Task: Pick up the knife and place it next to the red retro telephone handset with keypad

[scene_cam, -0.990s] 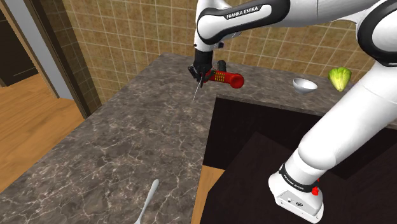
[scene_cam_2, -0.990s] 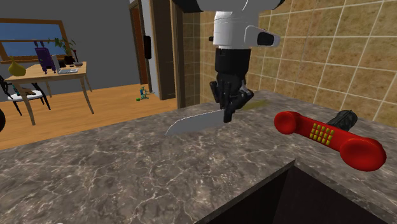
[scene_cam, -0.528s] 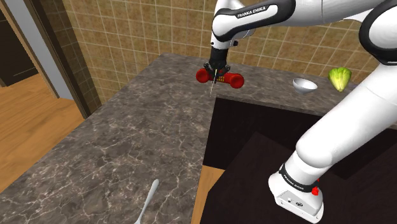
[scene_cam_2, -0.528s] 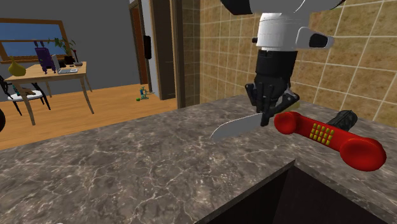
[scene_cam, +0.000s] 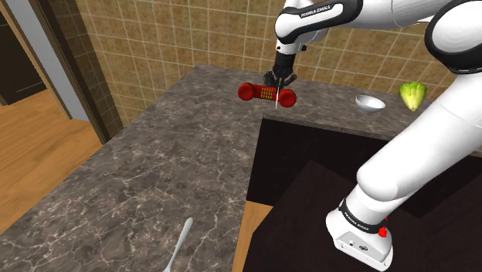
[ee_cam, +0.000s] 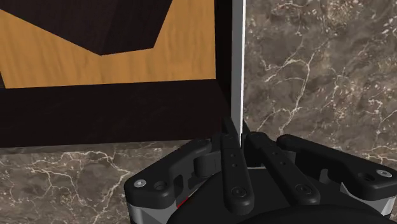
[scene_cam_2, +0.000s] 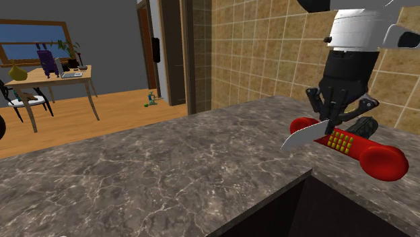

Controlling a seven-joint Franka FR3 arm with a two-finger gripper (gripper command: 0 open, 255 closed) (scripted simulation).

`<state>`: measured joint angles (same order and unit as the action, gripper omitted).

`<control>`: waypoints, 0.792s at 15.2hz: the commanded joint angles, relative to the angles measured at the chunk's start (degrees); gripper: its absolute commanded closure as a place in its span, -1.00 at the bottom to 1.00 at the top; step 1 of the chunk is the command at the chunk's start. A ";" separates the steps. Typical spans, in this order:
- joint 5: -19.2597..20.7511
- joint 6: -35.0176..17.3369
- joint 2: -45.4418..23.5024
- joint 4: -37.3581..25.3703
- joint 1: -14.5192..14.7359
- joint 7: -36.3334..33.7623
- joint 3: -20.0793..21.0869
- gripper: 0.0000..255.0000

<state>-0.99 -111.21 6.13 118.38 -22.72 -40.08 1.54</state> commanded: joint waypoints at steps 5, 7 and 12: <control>0.52 -0.09 -2.95 -2.76 -3.72 8.02 -4.44 1.00; 0.55 0.20 -4.39 -4.47 -5.00 10.67 -5.82 1.00; 0.17 1.25 -8.89 -9.94 -8.20 17.21 -9.03 1.00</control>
<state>-0.69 -110.24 -1.65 109.81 -30.37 -24.04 -6.97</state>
